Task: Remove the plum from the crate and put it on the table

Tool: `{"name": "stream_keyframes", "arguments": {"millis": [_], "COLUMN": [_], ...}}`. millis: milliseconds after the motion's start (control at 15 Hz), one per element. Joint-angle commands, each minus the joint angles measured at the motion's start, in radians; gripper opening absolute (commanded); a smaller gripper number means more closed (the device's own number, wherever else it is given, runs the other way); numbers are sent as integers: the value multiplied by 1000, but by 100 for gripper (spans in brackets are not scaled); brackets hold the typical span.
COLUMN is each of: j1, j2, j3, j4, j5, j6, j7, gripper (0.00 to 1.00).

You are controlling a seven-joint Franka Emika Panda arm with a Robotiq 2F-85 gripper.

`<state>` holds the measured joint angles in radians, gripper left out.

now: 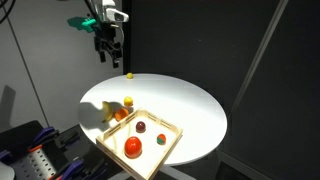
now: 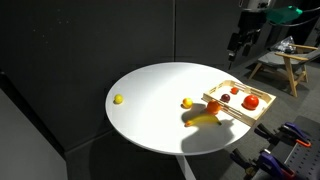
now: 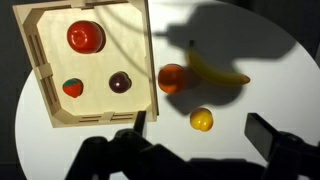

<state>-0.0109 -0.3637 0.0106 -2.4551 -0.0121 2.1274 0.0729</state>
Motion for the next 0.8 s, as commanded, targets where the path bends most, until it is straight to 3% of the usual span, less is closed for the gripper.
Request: {"name": "stream_keyframes", "arguments": {"millis": [0,200,733], "j1": [-19,-33,-37], "j2": [62,108,242], "j3": [-32,-56,-111], "j4": [38,44,54], "j5": [0,-5,8], "j6": [11,31,123], "j7": [-31,-54,-270], "gripper": [100,100,100]}}
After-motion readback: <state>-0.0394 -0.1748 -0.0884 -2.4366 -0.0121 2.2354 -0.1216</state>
